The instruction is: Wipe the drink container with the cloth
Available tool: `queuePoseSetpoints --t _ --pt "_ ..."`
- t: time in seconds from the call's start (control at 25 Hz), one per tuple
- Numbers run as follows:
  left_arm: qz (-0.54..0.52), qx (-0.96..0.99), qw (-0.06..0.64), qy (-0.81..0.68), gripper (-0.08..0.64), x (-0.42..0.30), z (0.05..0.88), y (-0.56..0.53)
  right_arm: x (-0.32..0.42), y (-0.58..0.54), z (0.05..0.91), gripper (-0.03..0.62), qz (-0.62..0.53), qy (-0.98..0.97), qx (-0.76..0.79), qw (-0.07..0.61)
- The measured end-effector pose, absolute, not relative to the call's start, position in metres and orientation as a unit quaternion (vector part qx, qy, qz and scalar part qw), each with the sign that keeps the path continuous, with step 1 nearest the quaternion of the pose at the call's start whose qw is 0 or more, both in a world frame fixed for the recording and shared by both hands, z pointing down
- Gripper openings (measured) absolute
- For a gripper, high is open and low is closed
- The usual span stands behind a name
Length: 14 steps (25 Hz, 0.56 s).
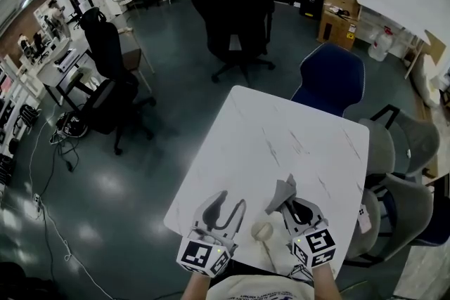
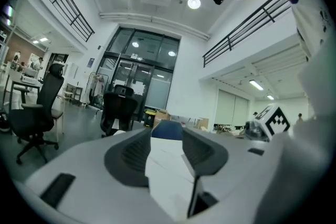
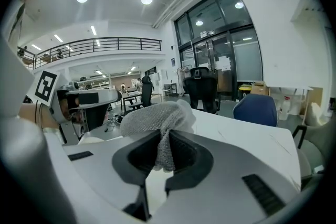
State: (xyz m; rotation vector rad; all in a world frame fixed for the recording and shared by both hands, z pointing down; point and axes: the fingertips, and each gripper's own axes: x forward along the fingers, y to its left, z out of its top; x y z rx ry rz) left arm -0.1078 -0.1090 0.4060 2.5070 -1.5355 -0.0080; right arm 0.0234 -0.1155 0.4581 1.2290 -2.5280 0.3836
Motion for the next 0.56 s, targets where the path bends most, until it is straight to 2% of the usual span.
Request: queuePoseSetpoints --t 0.56 --pt "0.004 0.855 0.097 -0.509 0.189 -0.101 0.402 -0.1116 0.0216 -0.1207 0.4505 0.043 0.125 -0.877 0.439 0.146"
